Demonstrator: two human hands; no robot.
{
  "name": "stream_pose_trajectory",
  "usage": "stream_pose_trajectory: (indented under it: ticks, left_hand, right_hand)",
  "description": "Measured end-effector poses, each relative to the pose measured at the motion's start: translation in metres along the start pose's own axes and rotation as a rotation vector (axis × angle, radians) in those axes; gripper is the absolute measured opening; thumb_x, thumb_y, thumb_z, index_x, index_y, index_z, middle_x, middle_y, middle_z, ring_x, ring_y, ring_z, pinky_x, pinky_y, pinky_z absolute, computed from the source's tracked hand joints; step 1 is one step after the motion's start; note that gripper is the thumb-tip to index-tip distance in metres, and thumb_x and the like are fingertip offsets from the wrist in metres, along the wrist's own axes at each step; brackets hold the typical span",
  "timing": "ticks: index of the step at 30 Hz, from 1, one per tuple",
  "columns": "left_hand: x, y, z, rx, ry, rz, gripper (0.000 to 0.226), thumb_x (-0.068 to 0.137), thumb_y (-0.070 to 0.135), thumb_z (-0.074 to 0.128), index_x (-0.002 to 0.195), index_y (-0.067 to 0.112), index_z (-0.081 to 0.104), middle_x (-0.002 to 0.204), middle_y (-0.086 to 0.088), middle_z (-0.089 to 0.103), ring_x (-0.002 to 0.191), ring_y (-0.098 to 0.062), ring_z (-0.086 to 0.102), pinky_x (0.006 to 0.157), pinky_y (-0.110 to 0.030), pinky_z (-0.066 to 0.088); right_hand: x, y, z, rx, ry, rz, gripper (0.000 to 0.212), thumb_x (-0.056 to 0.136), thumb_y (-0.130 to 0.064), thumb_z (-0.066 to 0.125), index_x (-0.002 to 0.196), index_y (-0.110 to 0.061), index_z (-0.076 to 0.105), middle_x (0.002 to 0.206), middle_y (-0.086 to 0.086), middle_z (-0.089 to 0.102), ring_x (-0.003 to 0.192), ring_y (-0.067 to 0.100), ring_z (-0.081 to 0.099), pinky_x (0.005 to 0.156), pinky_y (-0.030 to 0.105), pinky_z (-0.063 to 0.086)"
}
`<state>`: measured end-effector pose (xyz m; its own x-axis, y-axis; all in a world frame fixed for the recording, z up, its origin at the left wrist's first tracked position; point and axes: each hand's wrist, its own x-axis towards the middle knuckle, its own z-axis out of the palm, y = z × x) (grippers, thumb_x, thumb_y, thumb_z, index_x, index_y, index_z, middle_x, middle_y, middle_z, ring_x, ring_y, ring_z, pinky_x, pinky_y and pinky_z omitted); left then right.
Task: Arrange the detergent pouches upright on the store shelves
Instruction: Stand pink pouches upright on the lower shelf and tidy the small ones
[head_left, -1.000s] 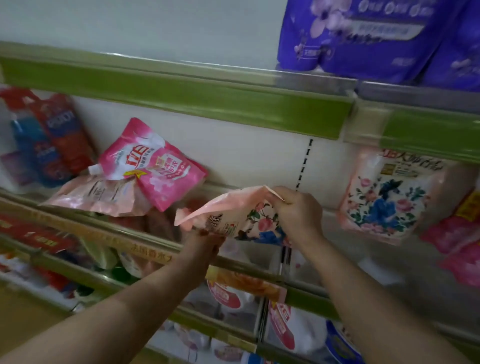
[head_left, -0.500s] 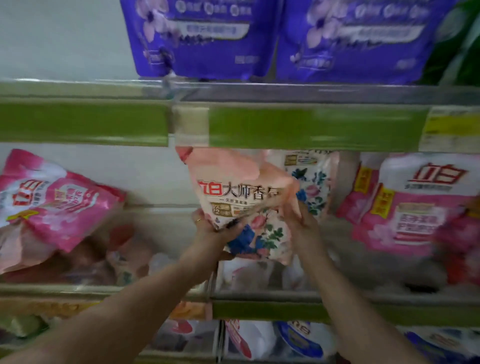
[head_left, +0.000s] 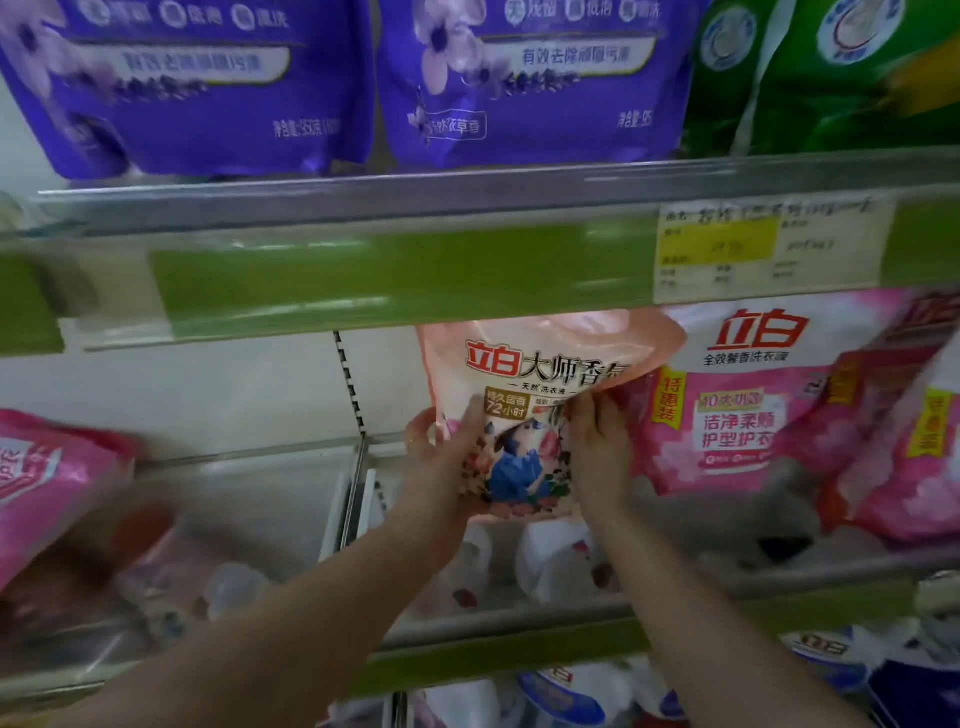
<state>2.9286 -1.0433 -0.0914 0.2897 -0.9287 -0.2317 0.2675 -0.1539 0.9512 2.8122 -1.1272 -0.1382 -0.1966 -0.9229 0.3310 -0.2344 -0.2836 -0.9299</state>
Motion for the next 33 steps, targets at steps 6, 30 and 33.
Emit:
stream_pose_trajectory:
  ticks: [6,30,33]
  left_hand:
    - [0.020,0.015,0.004,-0.104,0.132,-0.154,0.054,0.084,0.039,0.065,0.121,0.009,0.041,0.111,-0.015,0.061,0.086,-0.034,0.066,0.064,-0.055,0.056]
    - [0.004,-0.022,-0.017,-0.052,0.137,-0.179,0.050,0.084,0.042,0.061,0.123,0.011,0.050,0.104,-0.007,0.065,0.085,-0.018,0.062,0.078,-0.042,0.052]
    - [-0.001,-0.026,-0.024,-0.034,0.153,-0.151,0.033,0.090,0.031,0.056,0.118,0.014,0.053,0.108,-0.007,0.065,0.091,-0.018,0.060,0.091,-0.044,0.048]
  right_hand:
    - [0.022,0.006,0.008,0.020,-0.006,0.101,0.049,0.101,-0.034,0.030,0.088,0.002,0.061,0.071,0.011,0.064,0.065,0.025,0.060,0.060,0.030,0.046]
    - [-0.030,0.014,-0.011,-0.054,0.040,-0.048,0.041,0.090,-0.017,0.056,0.128,-0.013,0.043,0.130,0.007,0.045,0.115,0.011,0.047,0.098,0.029,0.047]
    - [-0.050,0.005,0.002,-0.364,0.122,-0.387,0.054,0.083,-0.021,0.060,0.130,-0.011,0.037,0.136,0.015,0.030,0.123,0.018,0.033,0.103,0.037,0.040]
